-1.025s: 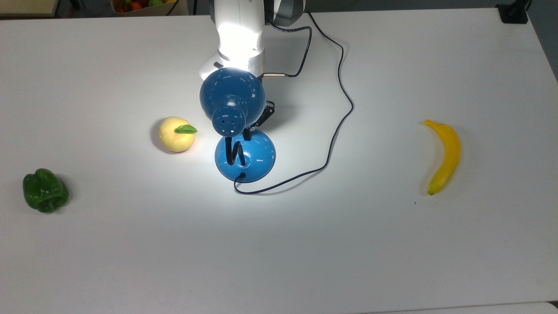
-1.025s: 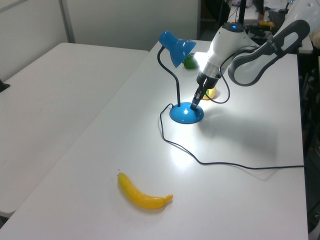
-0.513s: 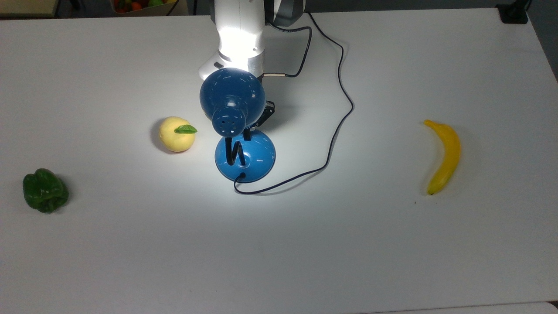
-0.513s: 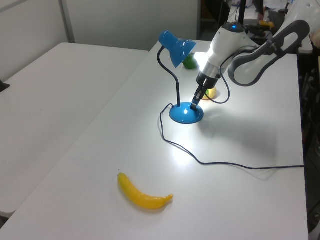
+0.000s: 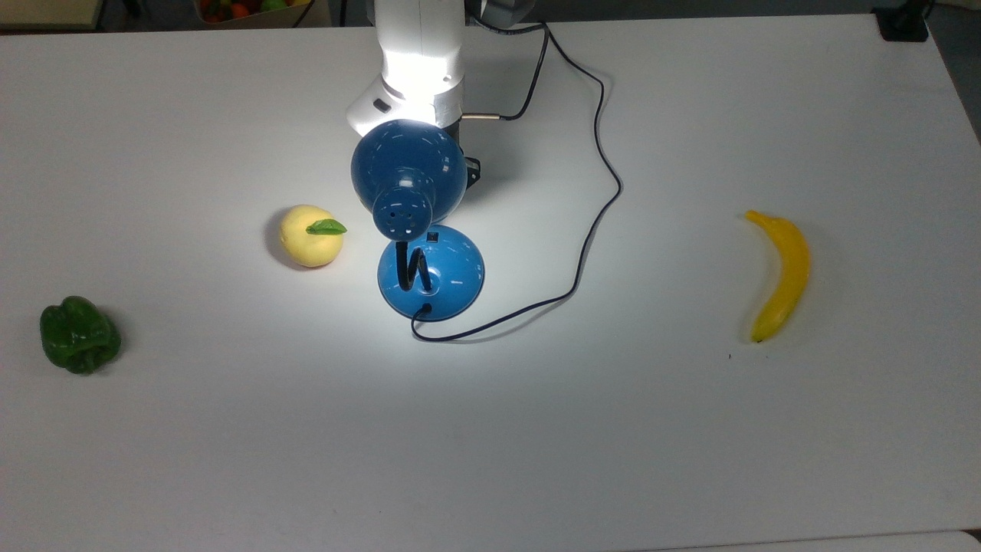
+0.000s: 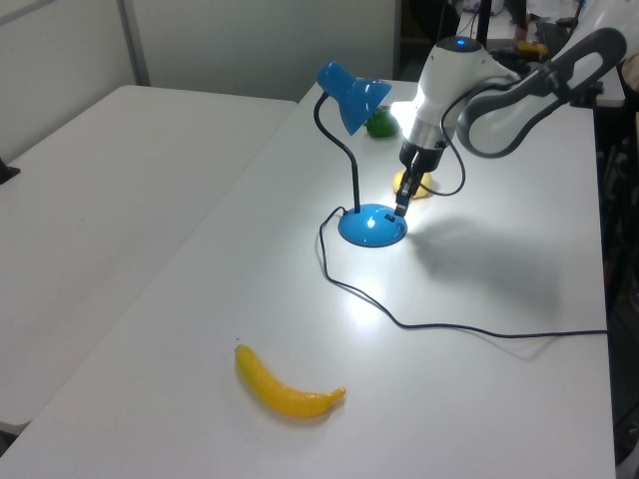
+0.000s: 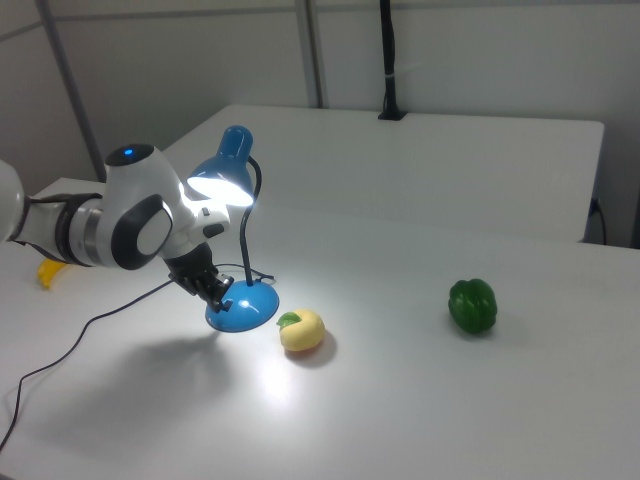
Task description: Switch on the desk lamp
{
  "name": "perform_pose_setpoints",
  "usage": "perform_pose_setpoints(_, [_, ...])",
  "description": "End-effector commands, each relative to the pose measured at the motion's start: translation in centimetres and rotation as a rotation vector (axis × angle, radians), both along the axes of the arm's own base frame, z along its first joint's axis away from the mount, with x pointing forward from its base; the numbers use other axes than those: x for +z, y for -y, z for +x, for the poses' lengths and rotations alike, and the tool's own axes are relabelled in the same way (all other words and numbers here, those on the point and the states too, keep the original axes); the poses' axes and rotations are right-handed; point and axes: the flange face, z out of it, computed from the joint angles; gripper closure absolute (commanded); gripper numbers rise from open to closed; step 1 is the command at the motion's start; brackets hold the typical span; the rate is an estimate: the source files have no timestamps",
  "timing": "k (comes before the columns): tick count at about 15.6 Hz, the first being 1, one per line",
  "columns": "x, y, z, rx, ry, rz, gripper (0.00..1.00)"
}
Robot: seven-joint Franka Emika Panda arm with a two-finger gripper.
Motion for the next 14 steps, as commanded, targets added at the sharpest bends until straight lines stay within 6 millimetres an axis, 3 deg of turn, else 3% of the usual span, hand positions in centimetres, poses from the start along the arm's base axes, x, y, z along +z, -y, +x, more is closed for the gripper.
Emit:
perform_pose_setpoints(1, [2.5, 0.4, -2.2, -0.020, -0.095, -0.034, 1.00])
perform_pose_setpoints(5, [4.7, 0.3, -4.5, -0.003, -0.213, -0.093, 1.00])
perform_pose_setpoints(7, [7.0, 0.4, -4.8, -0.009, -0.262, -0.114, 1.00])
perform_pose_setpoints(10, [10.8, 0.0, -3.7, -0.016, -0.260, -0.117, 1.00])
perform_pose_setpoints(14, [18.0, 0.5, -2.7, -0.034, -0.262, -0.107, 0.98])
